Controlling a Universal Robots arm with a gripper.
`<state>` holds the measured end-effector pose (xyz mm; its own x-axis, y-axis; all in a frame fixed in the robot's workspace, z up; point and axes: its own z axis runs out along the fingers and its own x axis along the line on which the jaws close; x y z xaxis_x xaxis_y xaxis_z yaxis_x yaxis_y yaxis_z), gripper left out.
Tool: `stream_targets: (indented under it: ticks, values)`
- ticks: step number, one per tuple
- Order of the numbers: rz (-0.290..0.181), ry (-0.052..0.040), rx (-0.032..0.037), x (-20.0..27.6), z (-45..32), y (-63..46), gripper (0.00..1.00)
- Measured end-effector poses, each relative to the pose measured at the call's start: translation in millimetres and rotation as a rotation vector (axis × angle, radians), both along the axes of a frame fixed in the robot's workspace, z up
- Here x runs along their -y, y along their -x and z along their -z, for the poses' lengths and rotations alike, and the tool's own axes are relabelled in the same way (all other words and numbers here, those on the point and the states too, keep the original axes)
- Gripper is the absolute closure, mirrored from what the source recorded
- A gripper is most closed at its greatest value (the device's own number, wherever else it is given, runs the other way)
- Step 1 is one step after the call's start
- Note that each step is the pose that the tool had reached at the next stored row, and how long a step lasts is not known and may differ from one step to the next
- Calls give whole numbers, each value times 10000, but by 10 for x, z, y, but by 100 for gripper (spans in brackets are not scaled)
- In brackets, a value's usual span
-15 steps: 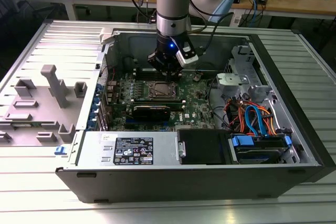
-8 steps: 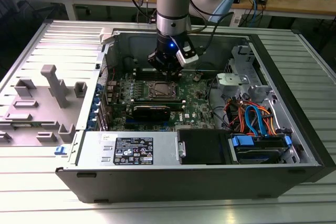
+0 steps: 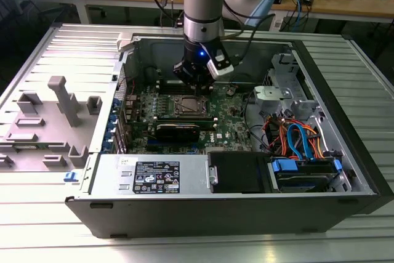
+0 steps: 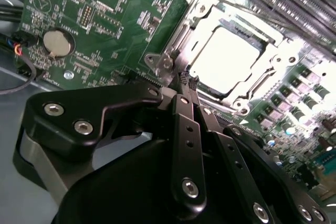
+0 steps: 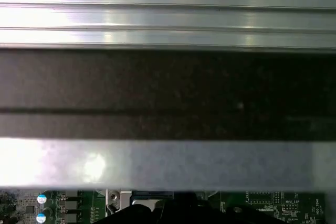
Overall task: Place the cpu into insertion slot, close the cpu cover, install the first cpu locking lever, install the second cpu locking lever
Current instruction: 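Install the second cpu locking lever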
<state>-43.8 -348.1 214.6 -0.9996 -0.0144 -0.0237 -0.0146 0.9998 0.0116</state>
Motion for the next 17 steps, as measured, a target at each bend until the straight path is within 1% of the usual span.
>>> stream_targets:
  ticks: [3,7,8,10,17]
  values:
    - [0,0,-2,53,2,0,89]
    - [0,3,-5,140,3,0,89]
    - [1,3,-5,154,3,0,89]
    - [-1,5,-6,170,2,0,89]
    - [0,9,-7,191,-33,0,89]
